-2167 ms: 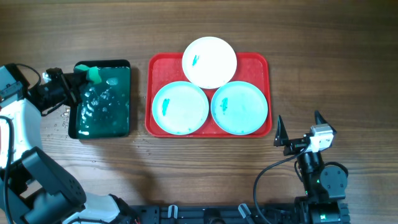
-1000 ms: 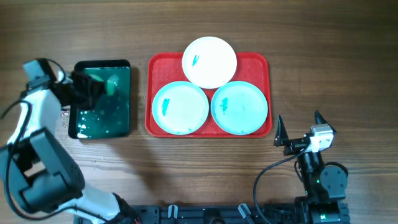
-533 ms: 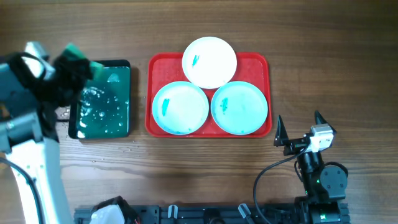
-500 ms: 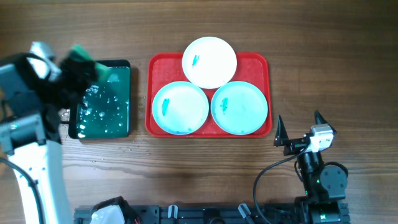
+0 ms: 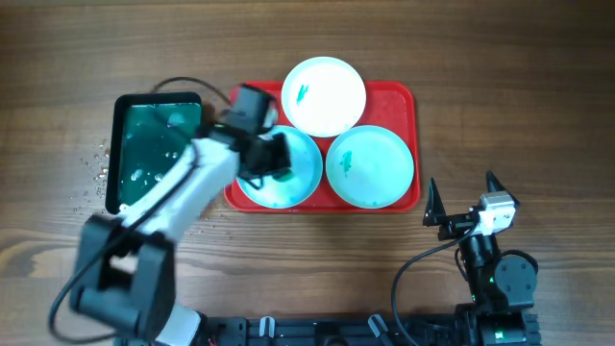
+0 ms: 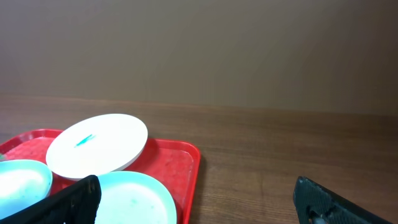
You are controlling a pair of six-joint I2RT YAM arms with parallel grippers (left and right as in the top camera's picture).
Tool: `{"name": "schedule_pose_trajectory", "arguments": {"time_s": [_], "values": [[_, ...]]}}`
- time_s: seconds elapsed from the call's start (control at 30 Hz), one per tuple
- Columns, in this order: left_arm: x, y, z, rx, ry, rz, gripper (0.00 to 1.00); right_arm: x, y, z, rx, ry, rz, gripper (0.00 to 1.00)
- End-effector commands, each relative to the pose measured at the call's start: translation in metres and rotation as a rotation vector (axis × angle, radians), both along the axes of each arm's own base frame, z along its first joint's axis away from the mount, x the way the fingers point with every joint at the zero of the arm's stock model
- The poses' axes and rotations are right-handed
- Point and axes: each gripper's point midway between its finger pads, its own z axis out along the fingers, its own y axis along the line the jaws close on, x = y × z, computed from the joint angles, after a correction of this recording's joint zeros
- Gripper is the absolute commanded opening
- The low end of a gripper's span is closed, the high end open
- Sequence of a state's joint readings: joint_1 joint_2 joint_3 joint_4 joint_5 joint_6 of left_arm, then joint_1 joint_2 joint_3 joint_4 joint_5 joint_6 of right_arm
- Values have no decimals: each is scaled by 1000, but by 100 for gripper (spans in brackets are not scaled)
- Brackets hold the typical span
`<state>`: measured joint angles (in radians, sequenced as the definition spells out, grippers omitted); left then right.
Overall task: Clean dirty plates on tray and stack at the side
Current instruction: 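Carry the sponge over the left white plate on the red tray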
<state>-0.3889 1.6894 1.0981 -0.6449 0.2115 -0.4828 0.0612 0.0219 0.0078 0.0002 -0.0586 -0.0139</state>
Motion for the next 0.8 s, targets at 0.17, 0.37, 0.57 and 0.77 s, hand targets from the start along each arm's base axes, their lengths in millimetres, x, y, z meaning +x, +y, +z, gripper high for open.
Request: {"name": "schedule_pose_trajectory", "arguments": {"time_s": [0.17, 0.37, 0.57, 0.77], "values": [[6, 13, -42, 292, -52, 11, 19, 0, 0, 0, -11, -4, -3, 100], [10, 11, -32, 284, -74, 5, 43, 0, 0, 0, -11, -4, -3, 100], [33, 23, 85, 279, -292, 65, 81, 0, 0, 0, -11, -4, -3, 100], [11, 50, 130, 289, -350, 114, 100, 0, 0, 0, -11, -4, -3, 100]]}}
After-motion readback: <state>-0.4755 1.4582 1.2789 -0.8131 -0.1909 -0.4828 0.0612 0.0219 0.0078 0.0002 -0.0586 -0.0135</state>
